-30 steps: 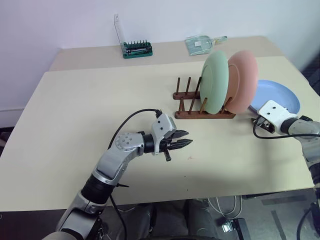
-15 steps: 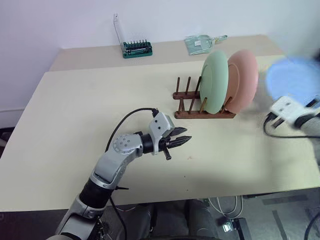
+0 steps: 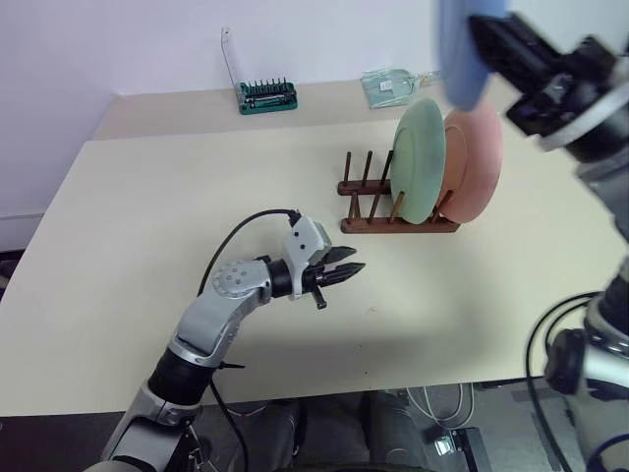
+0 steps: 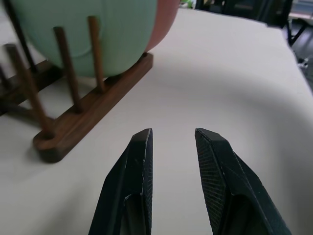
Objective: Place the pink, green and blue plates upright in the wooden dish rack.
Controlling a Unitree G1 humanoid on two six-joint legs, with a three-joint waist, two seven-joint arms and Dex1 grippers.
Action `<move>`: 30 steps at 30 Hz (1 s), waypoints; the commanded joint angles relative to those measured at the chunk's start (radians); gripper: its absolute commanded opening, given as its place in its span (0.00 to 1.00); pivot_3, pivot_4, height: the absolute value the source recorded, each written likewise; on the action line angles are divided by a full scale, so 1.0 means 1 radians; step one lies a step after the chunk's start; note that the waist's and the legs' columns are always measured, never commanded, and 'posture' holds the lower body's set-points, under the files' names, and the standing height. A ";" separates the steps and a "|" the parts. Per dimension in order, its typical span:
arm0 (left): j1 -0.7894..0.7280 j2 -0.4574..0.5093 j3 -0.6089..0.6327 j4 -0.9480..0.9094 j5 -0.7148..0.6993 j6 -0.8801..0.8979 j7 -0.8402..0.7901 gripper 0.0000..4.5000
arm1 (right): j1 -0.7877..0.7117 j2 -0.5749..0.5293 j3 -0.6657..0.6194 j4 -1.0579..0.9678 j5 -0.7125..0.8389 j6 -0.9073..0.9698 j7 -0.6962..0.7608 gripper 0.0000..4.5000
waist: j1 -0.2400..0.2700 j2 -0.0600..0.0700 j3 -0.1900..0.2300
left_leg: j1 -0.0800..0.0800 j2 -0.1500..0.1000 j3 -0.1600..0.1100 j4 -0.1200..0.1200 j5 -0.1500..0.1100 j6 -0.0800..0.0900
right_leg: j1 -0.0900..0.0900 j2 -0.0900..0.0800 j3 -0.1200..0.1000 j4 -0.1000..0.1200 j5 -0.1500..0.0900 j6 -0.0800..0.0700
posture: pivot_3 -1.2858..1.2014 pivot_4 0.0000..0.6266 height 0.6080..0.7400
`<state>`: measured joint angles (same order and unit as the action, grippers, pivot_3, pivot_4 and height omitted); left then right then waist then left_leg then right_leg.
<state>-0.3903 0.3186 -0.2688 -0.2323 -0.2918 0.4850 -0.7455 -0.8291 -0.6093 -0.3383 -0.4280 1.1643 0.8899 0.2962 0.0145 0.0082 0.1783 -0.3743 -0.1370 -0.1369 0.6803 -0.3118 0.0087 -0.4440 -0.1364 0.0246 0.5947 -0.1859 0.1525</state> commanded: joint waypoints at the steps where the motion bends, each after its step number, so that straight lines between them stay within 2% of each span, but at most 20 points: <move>1: 0.012 0.023 0.046 -0.012 -0.004 -0.020 0.004 0.30 | -0.047 0.066 -0.007 0.040 0.208 0.032 -0.208 0.01 | 0.002 0.000 0.000 | 0.000 0.000 0.000 0.000 0.000 0.000 | 0.000 0.000 0.000 0.000 0.000 0.000 | 0.52 0.24 1.00; 4: 0.022 0.034 0.054 -0.023 -0.009 -0.015 0.008 0.30 | -0.051 0.110 0.004 0.125 0.312 0.044 -0.339 0.01 | 0.001 -0.001 0.000 | 0.000 -0.002 0.000 0.001 0.000 0.000 | 0.001 -0.001 0.000 -0.001 0.000 0.000 | 0.52 0.24 1.00; 9: 0.034 0.027 0.046 -0.041 -0.006 -0.007 0.017 0.30 | -0.022 0.121 0.035 0.216 0.343 0.072 -0.377 0.01 | -0.003 -0.001 0.000 | 0.000 -0.001 0.000 0.000 0.000 0.000 | 0.000 0.000 0.000 0.000 0.000 0.000 | 0.52 0.24 1.00; 16: 0.034 0.017 0.039 -0.050 -0.009 0.003 0.021 0.30 | -0.004 0.142 0.047 0.351 0.330 0.082 -0.374 0.01 | -0.004 0.000 0.000 | 0.000 0.000 0.000 0.000 0.000 0.000 | 0.000 0.000 0.000 0.000 0.000 0.000 | 0.52 0.24 1.00; 23: 0.027 0.017 0.040 -0.051 -0.011 0.008 0.018 0.30 | -0.009 0.173 0.074 0.459 0.198 0.067 -0.360 0.01 | -0.004 0.000 0.000 | 0.000 0.000 0.000 0.000 0.000 0.000 | 0.000 0.000 0.000 0.000 0.000 0.000 | 0.52 0.24 1.00; 27: 0.027 0.017 0.040 -0.052 -0.011 0.010 0.018 0.30 | -0.019 0.172 0.078 0.446 0.120 0.040 -0.299 0.32 | -0.004 0.000 0.000 | 0.000 0.000 0.000 0.000 0.000 0.000 | -0.001 0.000 0.000 0.000 0.000 0.000 | 0.52 0.24 1.00; 28: 0.029 0.017 0.039 -0.056 -0.012 0.011 0.019 0.30 | -0.015 0.135 0.123 0.389 0.022 -0.014 -0.231 0.41 | -0.004 0.000 0.000 | 0.000 0.000 0.000 0.000 0.000 0.000 | 0.000 0.000 0.000 0.000 0.000 0.000 | 0.52 0.24 1.00; 30: 0.031 0.016 0.038 -0.060 -0.013 0.014 0.020 0.30 | -0.013 0.074 0.175 0.303 -0.072 -0.043 -0.122 0.41 | -0.003 0.000 0.000 | -0.001 -0.001 0.001 0.000 0.000 0.000 | -0.001 0.000 0.000 0.000 0.000 0.000 | 0.52 0.24 1.00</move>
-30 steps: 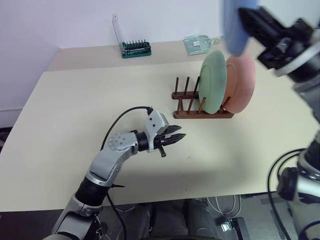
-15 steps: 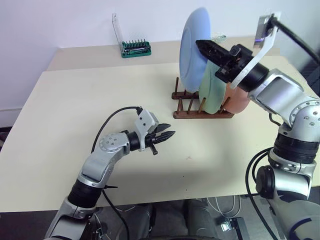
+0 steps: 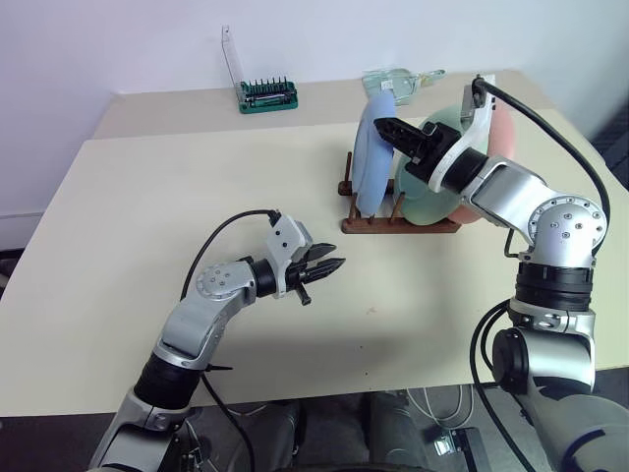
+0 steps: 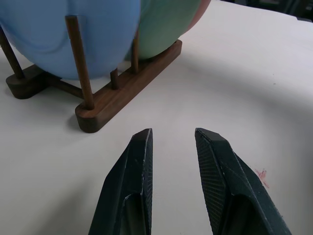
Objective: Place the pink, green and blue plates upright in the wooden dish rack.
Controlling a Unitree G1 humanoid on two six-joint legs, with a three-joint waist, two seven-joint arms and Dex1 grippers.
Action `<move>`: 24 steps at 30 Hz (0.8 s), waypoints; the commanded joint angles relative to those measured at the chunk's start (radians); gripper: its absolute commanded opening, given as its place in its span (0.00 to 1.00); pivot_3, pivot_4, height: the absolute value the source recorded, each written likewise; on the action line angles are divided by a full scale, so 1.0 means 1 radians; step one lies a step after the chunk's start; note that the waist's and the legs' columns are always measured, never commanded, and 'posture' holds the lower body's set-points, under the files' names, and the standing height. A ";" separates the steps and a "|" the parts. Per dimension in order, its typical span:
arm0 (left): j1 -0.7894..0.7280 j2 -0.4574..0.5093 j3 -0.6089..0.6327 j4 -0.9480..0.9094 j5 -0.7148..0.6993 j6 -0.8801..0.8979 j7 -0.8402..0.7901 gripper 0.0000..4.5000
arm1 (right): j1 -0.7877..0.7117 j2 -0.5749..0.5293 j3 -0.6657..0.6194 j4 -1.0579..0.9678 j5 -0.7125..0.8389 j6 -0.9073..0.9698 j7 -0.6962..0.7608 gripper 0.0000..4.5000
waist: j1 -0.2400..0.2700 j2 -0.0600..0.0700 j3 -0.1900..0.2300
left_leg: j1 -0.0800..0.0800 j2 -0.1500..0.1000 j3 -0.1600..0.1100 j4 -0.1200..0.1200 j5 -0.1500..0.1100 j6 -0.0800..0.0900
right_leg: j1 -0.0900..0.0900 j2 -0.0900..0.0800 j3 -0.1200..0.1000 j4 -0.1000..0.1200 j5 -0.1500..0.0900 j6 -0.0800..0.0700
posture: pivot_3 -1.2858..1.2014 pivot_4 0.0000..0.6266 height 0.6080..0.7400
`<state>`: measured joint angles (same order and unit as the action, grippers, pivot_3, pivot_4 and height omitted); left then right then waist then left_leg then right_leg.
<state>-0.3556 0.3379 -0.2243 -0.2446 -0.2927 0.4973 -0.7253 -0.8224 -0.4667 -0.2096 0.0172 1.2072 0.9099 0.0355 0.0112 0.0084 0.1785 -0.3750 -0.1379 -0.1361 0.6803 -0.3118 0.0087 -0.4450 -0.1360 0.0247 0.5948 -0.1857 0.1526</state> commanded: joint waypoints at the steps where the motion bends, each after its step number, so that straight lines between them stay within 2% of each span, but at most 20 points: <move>1: -0.002 -0.004 -0.007 -0.051 -0.012 0.003 0.000 0.30 | -0.017 -0.082 0.056 -0.163 -0.138 -0.069 0.170 0.41 | 0.000 0.000 0.000 | 0.000 0.000 0.000 0.000 0.000 0.000 | 0.000 0.000 0.000 0.000 0.000 0.000 | 0.52 0.24 1.00; 5: 0.002 -0.008 -0.011 -0.061 -0.011 0.010 0.006 0.30 | 0.026 -0.244 0.073 -0.319 -0.312 -0.188 0.353 0.41 | 0.002 0.000 0.000 | 0.000 0.000 0.000 0.000 0.000 0.000 | 0.000 0.000 -0.001 -0.001 0.000 0.000 | 0.52 0.24 1.00; 8: 0.007 -0.003 -0.007 -0.067 -0.014 0.014 0.005 0.30 | 0.126 -0.366 -0.035 -0.400 -0.332 -0.196 0.437 0.41 | 0.006 -0.001 0.000 | 0.000 0.000 0.000 0.000 0.000 0.000 | 0.001 0.000 0.000 -0.001 0.000 0.000 | 0.52 0.24 1.00; 11: 0.011 0.004 -0.009 -0.071 -0.018 0.018 -0.002 0.30 | 0.264 -0.481 -0.128 -0.451 -0.356 -0.153 0.466 0.24 | 0.004 -0.001 0.000 | 0.000 0.000 0.000 0.001 0.000 0.000 | 0.002 0.000 -0.001 -0.001 0.000 0.000 | 0.52 0.24 1.00; 13: 0.005 0.009 -0.013 -0.063 -0.030 0.013 -0.025 0.30 | 0.472 -0.546 -0.219 -0.505 -0.425 -0.121 0.494 0.04 | 0.010 -0.002 0.000 | 0.000 0.000 0.000 0.001 0.000 0.000 | 0.002 0.000 -0.001 -0.001 0.000 0.000 | 0.52 0.24 1.00; 15: -0.003 0.009 -0.018 -0.053 -0.036 0.008 -0.042 0.30 | 0.621 -0.567 -0.279 -0.534 -0.477 -0.120 0.506 0.01 | 0.010 -0.003 -0.001 | 0.001 0.002 0.000 0.000 -0.001 0.000 | 0.002 0.001 -0.001 -0.001 0.000 0.000 | 0.52 0.24 1.00; 17: -0.012 0.004 -0.024 -0.043 -0.036 0.006 -0.048 0.30 | 0.691 -0.573 -0.287 -0.549 -0.523 -0.139 0.513 0.01 | 0.002 -0.001 -0.001 | 0.001 0.002 0.002 0.001 -0.001 0.001 | 0.002 0.000 0.000 -0.001 0.000 0.000 | 0.52 0.24 1.00; 20: -0.030 -0.005 -0.037 -0.021 -0.032 -0.005 -0.064 0.30 | 0.722 -0.578 -0.217 -0.550 -0.620 -0.184 0.503 0.01 | -0.001 -0.001 -0.001 | 0.003 0.003 0.005 0.001 -0.003 0.004 | 0.002 0.001 0.001 -0.001 0.000 0.000 | 0.52 0.24 1.00; 24: -0.045 -0.014 -0.036 0.001 -0.026 -0.014 -0.070 0.30 | 0.649 -0.553 -0.108 -0.471 -0.724 -0.219 0.475 0.01 | 0.002 -0.002 0.000 | 0.003 0.005 0.005 0.001 -0.002 0.003 | 0.002 0.002 0.001 -0.001 0.000 0.000 | 0.52 0.24 1.00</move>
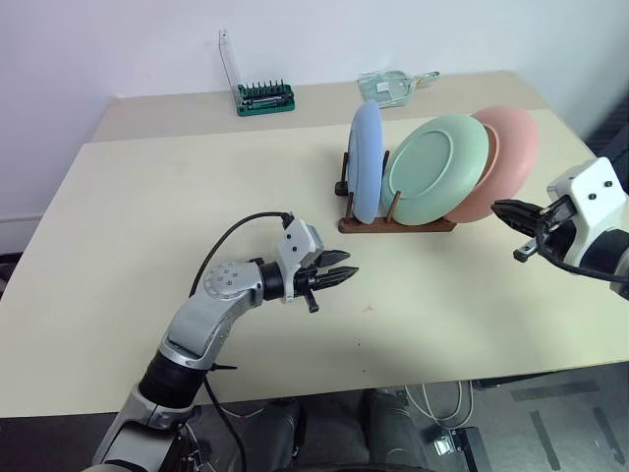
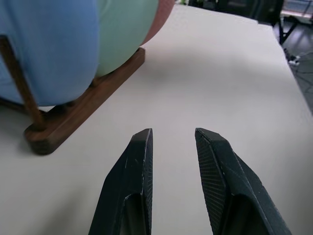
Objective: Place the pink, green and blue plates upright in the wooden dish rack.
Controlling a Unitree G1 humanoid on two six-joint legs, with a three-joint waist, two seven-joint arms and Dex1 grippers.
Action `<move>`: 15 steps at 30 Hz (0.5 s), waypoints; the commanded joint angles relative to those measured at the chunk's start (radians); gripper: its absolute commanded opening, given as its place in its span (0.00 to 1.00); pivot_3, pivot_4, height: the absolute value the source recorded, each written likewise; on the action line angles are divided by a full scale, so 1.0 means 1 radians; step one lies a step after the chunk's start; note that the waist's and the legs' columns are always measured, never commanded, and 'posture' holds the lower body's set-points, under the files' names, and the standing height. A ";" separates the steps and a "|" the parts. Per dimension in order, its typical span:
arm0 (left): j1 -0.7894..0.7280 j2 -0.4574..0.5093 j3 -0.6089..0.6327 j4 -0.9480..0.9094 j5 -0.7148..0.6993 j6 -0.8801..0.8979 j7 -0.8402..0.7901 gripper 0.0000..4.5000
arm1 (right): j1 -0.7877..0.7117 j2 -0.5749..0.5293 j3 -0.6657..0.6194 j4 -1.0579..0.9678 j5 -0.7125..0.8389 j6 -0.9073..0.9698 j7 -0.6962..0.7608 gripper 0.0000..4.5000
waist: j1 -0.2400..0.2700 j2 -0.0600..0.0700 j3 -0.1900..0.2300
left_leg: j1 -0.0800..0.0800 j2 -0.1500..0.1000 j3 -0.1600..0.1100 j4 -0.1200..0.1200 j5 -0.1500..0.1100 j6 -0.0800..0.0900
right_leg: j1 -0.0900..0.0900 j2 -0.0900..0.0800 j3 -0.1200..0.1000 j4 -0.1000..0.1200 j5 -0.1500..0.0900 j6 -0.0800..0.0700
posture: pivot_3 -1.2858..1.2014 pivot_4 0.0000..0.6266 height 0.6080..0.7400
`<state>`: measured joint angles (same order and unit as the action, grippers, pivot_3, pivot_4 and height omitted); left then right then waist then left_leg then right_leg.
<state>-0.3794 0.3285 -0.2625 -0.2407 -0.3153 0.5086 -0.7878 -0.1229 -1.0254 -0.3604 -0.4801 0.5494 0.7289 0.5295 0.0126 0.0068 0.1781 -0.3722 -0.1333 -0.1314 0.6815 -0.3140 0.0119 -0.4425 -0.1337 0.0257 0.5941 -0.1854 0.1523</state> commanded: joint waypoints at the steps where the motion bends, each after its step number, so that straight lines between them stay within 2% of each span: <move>1: -0.023 -0.006 0.002 -0.003 -0.003 -0.027 -0.007 0.30 | -0.075 0.012 0.074 0.050 -0.090 -0.053 -0.016 0.01 | 0.001 0.000 0.000 | 0.000 0.000 0.000 0.001 0.001 -0.002 | 0.000 0.000 0.000 0.000 0.000 0.000 | 0.52 0.24 1.00; 6: -0.009 -0.009 -0.002 -0.020 -0.003 -0.029 0.000 0.30 | -0.232 0.072 0.226 0.168 -0.195 -0.166 0.020 0.01 | 0.000 -0.001 0.001 | -0.001 0.000 0.000 0.000 0.002 -0.004 | 0.000 0.000 0.000 0.000 0.000 0.000 | 0.52 0.24 1.00; 11: 0.012 -0.010 -0.007 -0.051 -0.007 -0.019 0.013 0.30 | -0.300 0.119 0.237 0.130 -0.171 -0.186 0.076 0.01 | 0.002 -0.001 0.001 | -0.001 0.000 -0.001 0.000 0.002 -0.004 | -0.001 0.000 0.000 0.000 0.000 0.000 | 0.52 0.24 1.00; 15: 0.024 -0.015 -0.012 -0.063 -0.007 -0.015 0.020 0.30 | -0.288 0.102 0.218 0.079 -0.182 -0.165 0.092 0.01 | 0.003 -0.001 0.001 | -0.001 -0.001 -0.002 0.000 0.002 -0.004 | -0.001 0.000 -0.001 0.000 0.000 0.000 | 0.52 0.24 1.00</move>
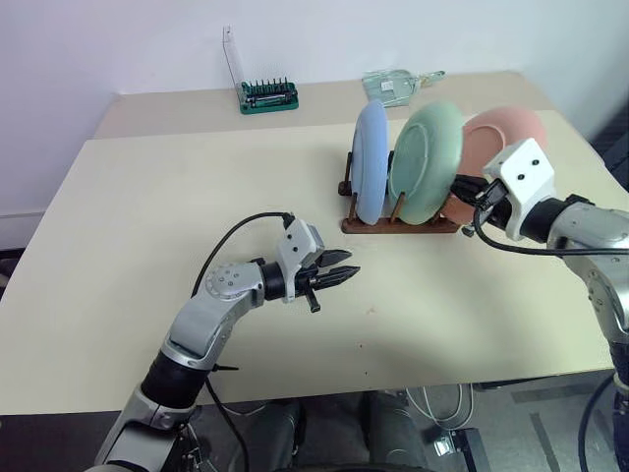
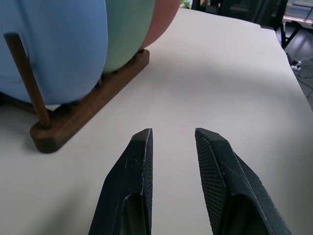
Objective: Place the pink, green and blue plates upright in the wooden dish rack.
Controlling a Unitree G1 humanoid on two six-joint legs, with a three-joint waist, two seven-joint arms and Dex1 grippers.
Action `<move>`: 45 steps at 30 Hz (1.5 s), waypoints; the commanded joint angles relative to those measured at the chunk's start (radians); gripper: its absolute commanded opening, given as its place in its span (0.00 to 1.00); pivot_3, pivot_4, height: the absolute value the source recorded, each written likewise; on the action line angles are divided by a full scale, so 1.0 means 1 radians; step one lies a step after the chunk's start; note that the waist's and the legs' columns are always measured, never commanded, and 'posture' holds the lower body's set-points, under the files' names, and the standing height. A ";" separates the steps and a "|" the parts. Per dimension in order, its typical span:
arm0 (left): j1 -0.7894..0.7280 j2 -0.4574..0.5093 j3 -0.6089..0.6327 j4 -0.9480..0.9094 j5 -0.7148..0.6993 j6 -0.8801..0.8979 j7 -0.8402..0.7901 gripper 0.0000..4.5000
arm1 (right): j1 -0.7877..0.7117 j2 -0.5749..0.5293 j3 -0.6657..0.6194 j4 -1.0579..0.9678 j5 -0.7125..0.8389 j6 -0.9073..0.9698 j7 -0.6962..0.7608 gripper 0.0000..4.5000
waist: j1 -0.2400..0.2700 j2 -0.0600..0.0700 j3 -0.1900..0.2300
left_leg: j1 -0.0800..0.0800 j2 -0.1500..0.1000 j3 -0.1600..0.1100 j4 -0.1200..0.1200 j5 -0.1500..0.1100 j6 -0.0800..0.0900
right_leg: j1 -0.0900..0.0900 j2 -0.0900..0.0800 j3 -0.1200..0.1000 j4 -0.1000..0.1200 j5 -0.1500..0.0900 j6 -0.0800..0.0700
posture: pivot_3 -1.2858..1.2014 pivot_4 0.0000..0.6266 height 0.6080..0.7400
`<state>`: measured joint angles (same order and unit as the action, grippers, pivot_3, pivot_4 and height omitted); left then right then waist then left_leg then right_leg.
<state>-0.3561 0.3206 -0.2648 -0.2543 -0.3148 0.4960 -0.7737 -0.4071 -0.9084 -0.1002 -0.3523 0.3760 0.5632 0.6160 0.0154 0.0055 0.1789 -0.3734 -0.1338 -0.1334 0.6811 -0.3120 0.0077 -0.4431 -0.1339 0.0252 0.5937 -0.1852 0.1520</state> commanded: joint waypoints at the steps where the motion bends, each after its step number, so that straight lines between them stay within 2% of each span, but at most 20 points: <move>1: 0.001 -0.009 -0.012 -0.051 -0.008 -0.001 0.007 0.30 | 0.005 -0.026 -0.059 -0.048 -0.022 0.001 0.001 0.01 | 0.000 0.000 0.000 | 0.000 0.000 0.000 0.000 0.000 0.000 | 0.000 0.000 0.000 0.000 0.000 0.000 | 0.52 0.24 1.00; 5: 0.001 -0.010 -0.015 -0.052 -0.010 0.001 0.008 0.30 | 0.038 -0.067 -0.181 -0.058 -0.032 0.015 -0.005 0.01 | 0.003 0.000 0.000 | 0.000 0.000 0.000 0.000 0.000 0.000 | 0.000 0.000 0.000 0.000 0.000 0.000 | 0.52 0.24 1.00; 8: 0.006 -0.006 -0.018 -0.052 -0.015 0.003 0.004 0.30 | 0.045 -0.121 -0.332 -0.026 -0.072 0.056 -0.045 0.01 | 0.000 0.000 0.000 | 0.000 0.000 0.000 0.000 0.000 0.000 | 0.000 0.000 0.000 0.000 0.000 0.000 | 0.52 0.24 1.00; 13: 0.009 -0.002 -0.023 -0.050 -0.016 0.002 0.000 0.30 | 0.206 -0.158 -0.493 0.064 -0.158 0.013 -0.014 0.01 | 0.007 -0.001 -0.001 | 0.000 0.000 0.000 0.000 0.000 0.000 | 0.001 0.000 0.000 0.000 0.000 0.000 | 0.52 0.24 1.00; 16: 0.005 -0.003 -0.023 -0.047 -0.017 0.004 0.002 0.30 | 0.291 -0.155 -0.482 0.099 -0.195 -0.047 0.012 0.01 | 0.001 0.000 -0.001 | 0.001 0.000 0.001 0.000 0.000 0.000 | 0.001 0.000 0.000 0.000 0.000 0.000 | 0.52 0.24 1.00; 18: 0.006 -0.001 -0.024 -0.044 -0.014 0.001 0.001 0.30 | 0.293 -0.124 -0.434 0.107 -0.182 -0.086 0.023 0.01 | -0.008 0.001 -0.001 | 0.001 0.000 0.001 0.000 0.000 0.001 | 0.001 0.000 0.000 0.000 0.000 0.000 | 0.52 0.24 1.00; 21: 0.010 0.008 -0.013 -0.037 -0.010 -0.003 0.004 0.30 | 0.255 -0.099 -0.340 0.139 -0.205 -0.153 0.021 0.01 | -0.011 0.002 -0.001 | 0.002 0.001 0.002 0.000 0.000 0.000 | 0.001 0.000 0.000 0.000 0.000 0.000 | 0.52 0.24 1.00; 28: 0.036 0.026 0.005 -0.064 -0.013 0.005 0.026 0.30 | 0.130 -0.034 -0.218 0.112 -0.160 -0.153 0.049 0.01 | 0.000 0.001 -0.001 | 0.001 0.001 0.002 0.000 0.000 0.000 | 0.001 0.000 0.000 0.000 0.000 0.000 | 0.52 0.24 1.00; 33: 0.038 0.020 0.010 -0.071 -0.017 0.010 0.044 0.30 | 0.126 -0.036 -0.245 0.113 -0.144 -0.133 0.053 0.01 | 0.005 0.001 -0.001 | 0.000 0.000 0.000 0.000 0.000 0.000 | 0.001 0.000 0.000 0.000 0.000 0.000 | 0.52 0.24 1.00; 37: 0.044 0.023 0.034 -0.064 -0.017 0.012 0.060 0.30 | 0.224 -0.097 -0.262 0.184 -0.249 -0.171 0.040 0.01 | 0.008 0.001 -0.001 | 0.001 0.000 0.000 0.000 0.000 0.000 | 0.001 0.000 0.000 0.000 0.000 0.000 | 0.52 0.24 1.00; 45: 0.095 0.095 0.156 -0.024 0.016 -0.018 0.117 0.30 | 0.276 -0.041 -0.331 0.313 -0.224 -0.250 0.034 0.01 | -0.002 0.001 -0.001 | 0.002 0.001 0.001 -0.001 0.000 0.000 | 0.001 0.001 0.000 0.001 0.000 0.000 | 0.52 0.24 1.00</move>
<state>-0.2676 0.4029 -0.1558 -0.2713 -0.3097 0.5057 -0.6751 -0.1315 -0.9562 -0.3932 -0.0501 0.1435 0.3513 0.6568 0.0132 0.0065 0.1779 -0.3718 -0.1332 -0.1326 0.6806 -0.3118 0.0074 -0.4421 -0.1334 0.0252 0.5942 -0.1850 0.1515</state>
